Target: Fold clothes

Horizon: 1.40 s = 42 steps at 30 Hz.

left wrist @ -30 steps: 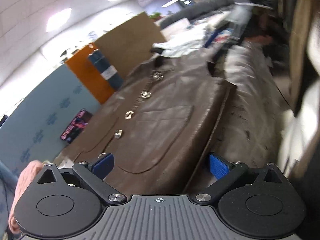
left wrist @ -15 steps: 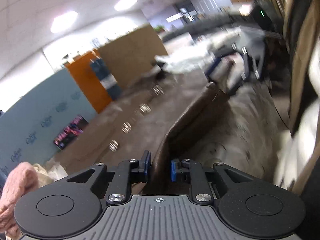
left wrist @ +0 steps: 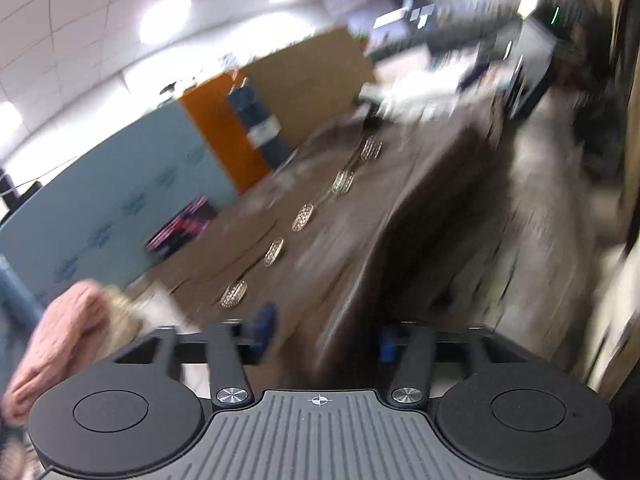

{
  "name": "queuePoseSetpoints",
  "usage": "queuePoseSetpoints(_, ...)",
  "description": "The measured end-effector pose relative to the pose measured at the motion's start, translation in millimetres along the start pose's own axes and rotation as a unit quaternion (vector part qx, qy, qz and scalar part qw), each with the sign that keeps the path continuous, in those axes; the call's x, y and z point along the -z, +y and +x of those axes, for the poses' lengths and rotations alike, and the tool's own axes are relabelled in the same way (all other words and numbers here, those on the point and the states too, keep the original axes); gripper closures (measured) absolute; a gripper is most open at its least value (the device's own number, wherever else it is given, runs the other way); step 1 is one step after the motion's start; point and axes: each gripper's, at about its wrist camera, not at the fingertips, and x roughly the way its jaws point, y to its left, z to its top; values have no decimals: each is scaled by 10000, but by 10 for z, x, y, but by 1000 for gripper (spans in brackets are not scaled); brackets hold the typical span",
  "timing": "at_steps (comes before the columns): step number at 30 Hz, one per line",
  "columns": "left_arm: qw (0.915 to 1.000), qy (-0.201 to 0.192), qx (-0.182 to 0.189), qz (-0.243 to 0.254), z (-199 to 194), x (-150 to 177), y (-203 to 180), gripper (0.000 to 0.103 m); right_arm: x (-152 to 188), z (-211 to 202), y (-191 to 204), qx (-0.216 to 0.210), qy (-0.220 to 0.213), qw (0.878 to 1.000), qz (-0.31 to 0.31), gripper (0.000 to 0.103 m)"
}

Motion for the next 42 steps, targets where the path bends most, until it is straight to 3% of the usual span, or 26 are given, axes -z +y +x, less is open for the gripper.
queuePoseSetpoints(1, 9999, 63, -115, 17, 8, 40, 1, 46, 11, -11, 19, -40, -30, 9999, -105, 36)
queuePoseSetpoints(2, 9997, 117, -203, -11, 14, 74, 9, 54, 19, -12, 33, -91, -29, 9998, -177, 40)
queuePoseSetpoints(4, 9988, 129, -128, -461, 13, 80, 87, 80, 3, 18, 52, -152, 1, 9995, -287, 61)
queuePoseSetpoints(7, 9986, 80, -2, -524, -47, 85, 100, 90, 5, -1, 65, -418, 52, 9986, -325, 90)
queuePoseSetpoints(9, 9982, 45, 115, -591, -115, 73, 90, 96, 20, -42, 40, -497, 93, 9984, -241, 94)
queuePoseSetpoints(14, 9934, -347, 349, -1038, -225, 82, 131, 96, 4, -248, -88, -501, -186, 9984, 165, 96)
queuePoseSetpoints(19, 9825, -1063, -41, -1526, -120, -18, 474, 96, -222, -229, -293, -512, -742, 9952, 381, 96)
queuePoseSetpoints(22, 9672, -1512, -149, -2034, -33, -103, 750, 96, -375, -176, -514, -582, -1156, 9893, 680, 96)
queuePoseSetpoints(25, 9343, -1794, 9, -3080, 168, -157, 1066, 96, -519, 1, -738, -722, -1406, 9828, 959, 96)
queuePoseSetpoints(29, 9131, -1648, 3, -3729, 543, -210, 1366, 96, -716, 353, -983, -956, -1463, 9776, 1177, 96)
queuePoseSetpoints(34, 9043, -1259, -18, -4078, 971, -205, 1594, 96, -915, 877, -1215, -1244, -1191, 9763, 1309, 96)
queuePoseSetpoints(42, 8885, -517, 225, -4555, 1687, -88, 1936, 96, -939, 1532, -1353, -1496, -777, 9727, 1596, 96)
